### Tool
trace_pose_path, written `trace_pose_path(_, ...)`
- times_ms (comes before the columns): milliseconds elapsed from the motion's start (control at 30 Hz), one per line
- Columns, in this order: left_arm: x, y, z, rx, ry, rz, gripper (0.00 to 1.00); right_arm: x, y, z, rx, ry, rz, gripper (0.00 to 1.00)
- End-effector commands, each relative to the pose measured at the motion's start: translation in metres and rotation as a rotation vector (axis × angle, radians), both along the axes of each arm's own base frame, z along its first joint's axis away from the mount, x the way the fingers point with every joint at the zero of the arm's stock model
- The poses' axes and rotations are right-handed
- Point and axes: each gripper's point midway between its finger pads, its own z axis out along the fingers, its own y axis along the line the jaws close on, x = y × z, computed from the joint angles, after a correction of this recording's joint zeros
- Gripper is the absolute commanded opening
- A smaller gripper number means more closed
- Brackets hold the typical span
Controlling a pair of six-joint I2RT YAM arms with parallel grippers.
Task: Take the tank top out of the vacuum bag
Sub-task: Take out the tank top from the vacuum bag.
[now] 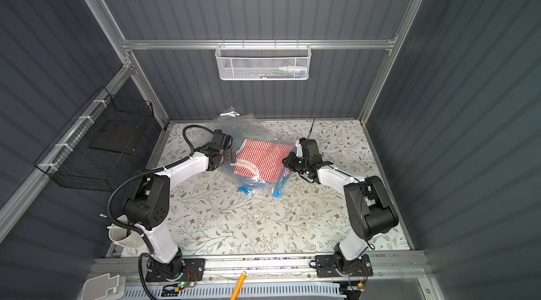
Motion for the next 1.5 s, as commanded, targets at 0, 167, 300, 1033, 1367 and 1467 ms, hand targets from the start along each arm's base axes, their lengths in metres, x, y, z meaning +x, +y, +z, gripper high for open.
trace_pose_path(0, 0.010, 0.020, 0.010, -0.050, -0.010, 0.048, 1.00, 0.005, -0.005, 0.010, -0.013, -0.038, -0.004, 0.00)
trace_pose_path(167, 0.015, 0.041, -0.009, -0.068, 0.038, 0.090, 1.00, 0.006, -0.007, 0.007, -0.017, -0.038, -0.003, 0.00)
trace_pose_path(300, 0.017, 0.038, -0.035, -0.067, 0.074, 0.082, 1.00, 0.008, -0.004, 0.004, -0.003, -0.031, 0.001, 0.00)
trace_pose_path(1033, 0.020, 0.050, -0.084, 0.022, 0.150, 0.119, 0.00, 0.014, -0.017, 0.008, 0.009, -0.027, -0.025, 0.00)
trace_pose_path(1367, 0.029, 0.066, -0.086, 0.033, 0.161, 0.169, 0.00, 0.018, -0.065, 0.015, -0.004, -0.035, -0.121, 0.00)
trace_pose_path(1467, 0.032, 0.067, -0.091, 0.023, 0.169, 0.179, 0.00, 0.018, -0.080, 0.014, -0.005, -0.030, -0.149, 0.00)
